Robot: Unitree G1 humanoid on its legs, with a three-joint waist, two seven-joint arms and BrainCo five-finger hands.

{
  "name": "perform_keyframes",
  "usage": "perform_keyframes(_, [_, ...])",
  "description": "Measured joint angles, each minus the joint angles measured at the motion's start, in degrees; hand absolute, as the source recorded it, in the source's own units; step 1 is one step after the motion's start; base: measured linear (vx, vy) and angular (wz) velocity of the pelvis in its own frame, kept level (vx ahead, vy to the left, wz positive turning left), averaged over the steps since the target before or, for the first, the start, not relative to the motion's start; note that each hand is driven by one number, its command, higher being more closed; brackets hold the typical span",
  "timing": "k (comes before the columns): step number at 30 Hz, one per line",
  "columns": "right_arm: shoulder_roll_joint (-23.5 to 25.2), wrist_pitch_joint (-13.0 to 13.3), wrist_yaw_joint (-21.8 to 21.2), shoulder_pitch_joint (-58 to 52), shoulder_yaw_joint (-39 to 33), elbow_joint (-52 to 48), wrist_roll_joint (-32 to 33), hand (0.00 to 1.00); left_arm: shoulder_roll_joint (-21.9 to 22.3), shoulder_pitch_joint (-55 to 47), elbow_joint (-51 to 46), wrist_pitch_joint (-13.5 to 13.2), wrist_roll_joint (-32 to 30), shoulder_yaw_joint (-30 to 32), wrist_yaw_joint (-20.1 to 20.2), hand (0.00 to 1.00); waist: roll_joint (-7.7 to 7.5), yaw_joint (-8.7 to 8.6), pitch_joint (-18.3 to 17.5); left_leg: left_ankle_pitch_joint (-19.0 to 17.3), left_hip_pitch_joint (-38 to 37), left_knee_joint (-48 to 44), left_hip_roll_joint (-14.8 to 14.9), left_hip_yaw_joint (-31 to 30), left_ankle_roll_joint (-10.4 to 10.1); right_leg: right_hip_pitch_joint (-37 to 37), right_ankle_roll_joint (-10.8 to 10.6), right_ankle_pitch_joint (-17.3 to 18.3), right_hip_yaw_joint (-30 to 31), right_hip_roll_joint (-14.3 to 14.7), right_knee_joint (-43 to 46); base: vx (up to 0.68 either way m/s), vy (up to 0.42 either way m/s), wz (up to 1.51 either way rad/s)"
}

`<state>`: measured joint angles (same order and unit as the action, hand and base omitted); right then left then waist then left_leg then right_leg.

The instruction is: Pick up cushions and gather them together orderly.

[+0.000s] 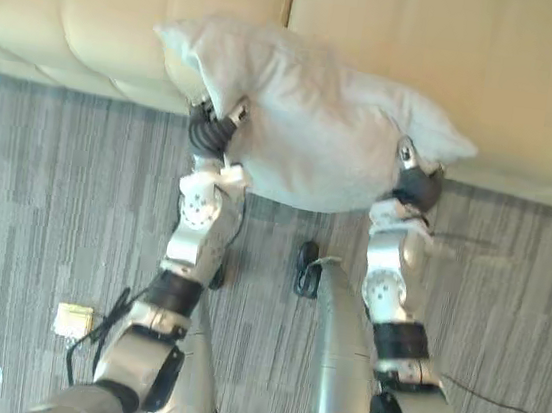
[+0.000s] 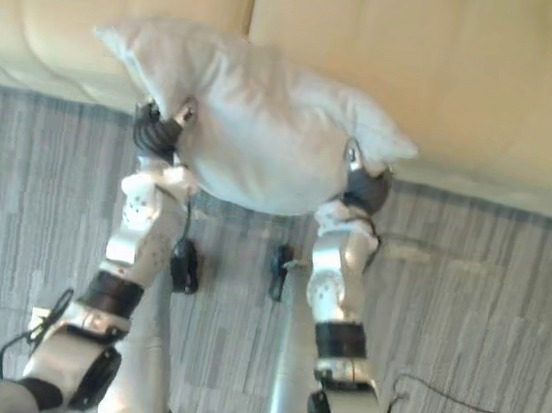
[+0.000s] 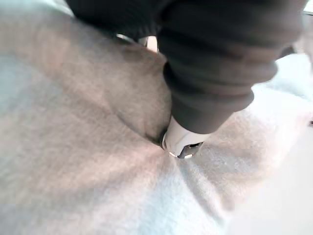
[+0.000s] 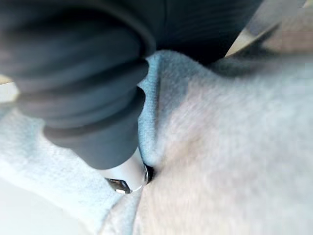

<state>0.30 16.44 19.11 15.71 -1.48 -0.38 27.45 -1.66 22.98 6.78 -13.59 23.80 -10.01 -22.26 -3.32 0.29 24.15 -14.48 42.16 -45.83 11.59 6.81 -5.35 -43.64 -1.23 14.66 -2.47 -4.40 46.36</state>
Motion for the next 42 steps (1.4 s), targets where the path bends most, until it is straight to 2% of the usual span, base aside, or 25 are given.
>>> perform_keyframes(2, [0.26, 0.12, 0.0, -4.65, 0.72, -4.08, -3.02, 1.0, 0.74, -5.01, -2.7, -0.09, -0.14, -1.26, 0.64, 1.0, 0.2, 0.18, -0.9, 0.37, -6.23, 3.91, -0.38, 0.77, -0.15, 5.99, -0.14, -0.48, -0.07, -0.04, -3.8, 0.23, 0.013, -0.02])
perform_keyframes(4, [-0.25, 0.11, -0.26, -11.31, 3.02, -7.94, -5.54, 1.0, 1.0, -11.15, -5.06, -0.12, -0.17, -1.9, 1.9, 1.0, 0.29, 0.26, -5.48, 1.15, -11.18, 9.13, -0.63, 1.86, -0.12, 10.84, -0.52, -1.42, -0.16, 0.12, -9.14, 0.23, 0.042, -0.05])
perform_keyframes(6, [-0.38, -0.07, -0.44, -14.3, 4.02, -9.35, -7.4, 1.0, 0.98, -13.82, -6.41, -0.14, -0.81, -1.99, 2.7, 1.0, 0.39, 0.23, -6.78, 1.64, -14.58, 11.86, -0.94, 2.19, -0.14, 14.34, -0.76, -2.06, -0.33, 0.16, -12.37, 0.19, 0.043, -0.01])
perform_keyframes(10, [-0.57, -1.25, -2.28, -22.84, 4.93, -12.33, -11.86, 1.0, 0.79, -22.12, -10.55, -0.22, -1.32, -3.09, 5.11, 1.0, 1.72, 0.32, -11.38, 1.69, -22.57, 17.45, -1.16, 3.65, -0.15, 22.93, -1.49, -3.39, -0.26, 0.53, -20.01, 0.19, 0.054, -0.06])
perform_keyframes(13, [-1.01, -1.81, -3.28, -24.33, 4.94, -12.19, -12.56, 1.0, 0.69, -24.48, -10.62, -0.58, -1.3, -3.4, 6.22, 1.0, 2.52, 0.31, -13.04, 1.65, -25.71, 19.67, -1.7, 3.85, -0.1, 26.25, -1.97, -4.12, 0.16, 0.65, -23.22, 0.14, 0.054, -0.07])
perform_keyframes(17, [-2.28, -2.34, -4.63, -24.77, 4.92, -10.81, -14.1, 1.0, 0.09, -27.54, -10.59, -0.61, -1.3, -3.56, 7.5, 1.0, 2.47, 0.34, -13.41, 0.11, -28.87, 20.79, -2.44, 4.47, 0.83, 27.95, -2.97, -4.57, 1.3, 0.32, -22.19, 0.07, 0.052, -0.19])
perform_keyframes(18, [-2.82, -2.43, -5.16, -24.76, 4.66, -8.68, -14.15, 1.0, -0.31, -28.7, -10.3, -0.36, -1.31, -3.93, 7.91, 1.0, 2.42, 0.21, -13.37, -1.28, -30.23, 20.41, -2.25, 4.71, 1.1, 26.48, -3.57, -4.87, 1.31, 0.18, -16.73, 0.02, 0.049, -0.11])
perform_keyframes(19, [-2.75, -2.87, -5.18, -25.65, 4.1, -7.2, -14.2, 1.0, -0.94, -29.34, -9.94, 0.49, -1.3, -4.9, 7.97, 1.0, 2.37, -0.04, -13.33, -2.29, -31.69, 19.48, -2.15, 4.59, 1.26, 24.74, -5.26, -5.95, 1.2, -0.29, -10.1, 0.02, 0.045, -0.03])
perform_keyframes(20, [-2.7, -3.08, -5.18, -26.25, 3.98, -6.94, -14.2, 1.0, -1.24, -29.63, -9.9, 0.65, -1.3, -5.28, 8.0, 1.0, 2.36, -0.07, -13.33, -2.79, -32.38, 19.02, -2.16, 4.51, 1.25, 24.15, -5.82, -6.49, 1.3, -0.45, -7.48, 0.03, 0.037, 0.09])
perform_keyframes(23, [-2.68, -3.25, -5.26, -27.27, 3.94, -5.23, -14.19, 1.0, -2.5, -29.95, -9.93, 0.92, -1.37, -5.8, 8.77, 1.0, 2.17, -0.35, -13.53, -4.6, -34.58, 18.76, -2.4, 3.97, 1.74, 21.43, -4.65, -11.21, 1.25, -1.29, 1.07, 0.05, 0.029, 0.03])
perform_keyframes(24, [-2.52, -3.71, -5.28, -27.39, 3.92, -4.99, -14.2, 1.0, -2.8, -29.93, -9.95, 0.99, -1.7, -5.8, 8.79, 1.0, 1.98, -0.42, -13.5, -4.37, -35.62, 19.94, -2.67, 3.44, 2.48, 19.48, -2.37, -11.92, 0.31, -1.63, 3.0, 0.09, -0.009, 0.05])
perform_keyframes(25, [-2.49, -4.04, -5.44, -27.62, 3.93, -4.78, -14.22, 1.0, -2.85, -29.94, -9.95, 1.03, -2.11, -5.8, 8.79, 1.0, 1.87, -0.44, -13.62, -4.37, -36.3, 21.2, -2.76, 3.26, 2.55, 19.61, -1.91, -7.92, -0.64, -1.58, 0.54, 0.13, -0.029, 0.05])
perform_keyframes(26, [-2.56, -4.12, -5.59, -27.55, 3.92, -4.62, -14.23, 1.0, -2.93, -29.9, -9.96, 1.02, -2.29, -5.8, 8.79, 1.0, 1.62, -0.39, -13.9, -4.36, -36.42, 21.68, -2.88, 3.05, 2.56, 19.68, -2.09, -6.66, -1.13, -1.57, -2.02, 0.16, -0.076, 0.04])
perform_keyframes(27, [-2.69, -4.13, -5.71, -27.37, 3.86, -4.2, -14.23, 1.0, -3.2, -29.7, -9.96, 0.94, -2.31, -5.88, 8.8, 1.0, 1.08, -0.53, -14.35, -4.42, -36.43, 22.57, -3.22, 2.21, 2.46, 19.84, -2.36, -5.94, -2.25, -1.22, -9.4, 0.15, -0.086, 0.04])
perform_keyframes(28, [-2.69, -4.13, -5.74, -27.33, 3.87, -3.96, -14.23, 1.0, -3.48, -29.65, -9.95, 0.94, -2.31, -5.97, 8.8, 1.0, 0.78, -0.65, -14.55, -4.43, -36.47, 22.88, -3.4, 1.87, 2.36, 19.9, -2.35, -6.01, -2.07, -0.84, -12.21, 0.23, -0.154, 0.28])
perform_keyframes(29, [-2.78, -4.13, -5.77, -27.22, 3.69, -2.81, -14.23, 1.0, -4.95, -29.36, -9.81, 0.99, -2.39, -6.72, 8.88, 1.0, -0.42, -1.37, -15.31, -4.74, -36.6, 23.04, -3.74, 0.38, 0.75, 22.23, -1.75, -9.05, -1.43, 0.28, -23.16, 0.22, -0.159, 0.47])
perform_keyframes(30, [-3.28, -4.24, -5.77, -26.96, 3.19, -1.78, -14.2, 1.0, -4.93, -29.0, -8.59, 1.16, -2.5, -7.51, 9.1, 1.0, 0.76, -2.0, -15.03, -5.72, -37.06, 22.15, -3.3, -1.59, -0.84, 23.81, 0.96, -11.69, -2.26, 1.25, -24.45, 0.38, -0.209, 0.43])
perform_keyframes(31, [-4.27, -4.82, -5.77, -27.9, 2.35, -1.36, -14.19, 1.0, -4.3, -29.68, -7.53, 2.03, -2.79, -8.6, 9.19, 1.0, 3.11, -1.81, -16.11, -5.59, -38.45, 23.46, -1.55, -3.33, -1.76, 24.83, 1.56, -10.23, -3.32, 2.97, -24.17, 0.34, -0.16, 0.25])
perform_keyframes(32, [-4.44, -5.1, -5.77, -28.46, 2.08, -1.7, -14.06, 1.0, -4.04, -30.21, -7.44, 2.46, -3.05, -8.91, 9.41, 1.0, 3.91, -1.77, -16.46, -5.02, -39.14, 23.11, -1.01, -4.49, -2.56, 25.56, 2.19, -8.76, -4.14, 3.51, -23.54, 0.49, -0.215, 0.15])
perform_keyframes(34, [-4.93, -5.58, -5.77, -30.39, 1.67, -4.68, -14.02, 1.0, -3.37, -30.51, -7.44, 2.77, -3.36, -9.25, 10.21, 1.0, 4.98, -1.98, -16.58, -4.08, -36.02, 13.22, 0.45, -7.44, -1.67, 28.21, 3.56, -6.62, -6.14, 4.51, -23.03, 0.31, -0.156, 0.25])
perform_keyframes(36, [-5.03, -5.58, -5.77, -32.83, 1.51, -10.59, -13.98, 1.0, -2.76, -30.48, -7.74, 2.73, -3.35, -9.25, 10.86, 1.0, 5.14, -0.57, -16.72, 4.45, -28.2, -5.06, 3.03, -7.31, 0.2, 32.52, 5.65, -4.96, -6.92, 5.7, -24.23, 0.32, -0.156, 0.04])
perform_keyframes(37, [-5.07, -5.52, -5.73, -33.19, 1.47, -12.36, -13.85, 1.0, -2.65, -30.49, -7.81, 2.73, -3.36, -9.26, 11.25, 1.0, 5.17, -0.3, -16.73, 5.34, -26.42, -9.13, 3.67, -6.69, 0.8, 34.0, 5.92, -4.64, -6.92, 5.68, -25.12, 0.27, -0.105, -0.04])
perform_keyframes(39, [-5.05, -5.0, -5.66, -33.07, 1.42, -14.79, -13.85, 1.0, -2.52, -30.48, -7.98, 2.74, -3.36, -9.43, 11.39, 1.0, 5.17, -0.15, -16.78, 4.5, -23.35, -12.26, 4.97, -4.13, 1.67, 36.17, 6.11, -4.46, -6.84, 5.47, -26.8, 0.18, -0.035, 0.04])
perform_keyframes(41, [-5.03, -4.68, -5.57, -32.72, 1.41, -15.89, -13.85, 1.0, -2.18, -30.48, -7.98, 2.89, -3.35, -9.48, 11.4, 1.0, 5.01, 0.13, -16.8, 2.28, -22.25, -8.63, 5.54, -2.02, 2.39, 37.55, 6.11, -4.46, -6.7, 4.99, -27.99, 0.18, 0.03, 0.05])
perform_keyframes(42, [-5.07, -4.58, -5.5, -32.44, 1.35, -16.24, -13.85, 1.0, -1.61, -30.47, -8.02, 3.03, -3.35, -9.47, 11.41, 1.0, 4.97, 0.31, -17.04, 1.13, -22.42, -0.65, 5.34, -0.73, 2.21, 38.21, 6.1, -4.46, -6.8, 4.38, -28.71, 0.15, 0.121, 0.05])
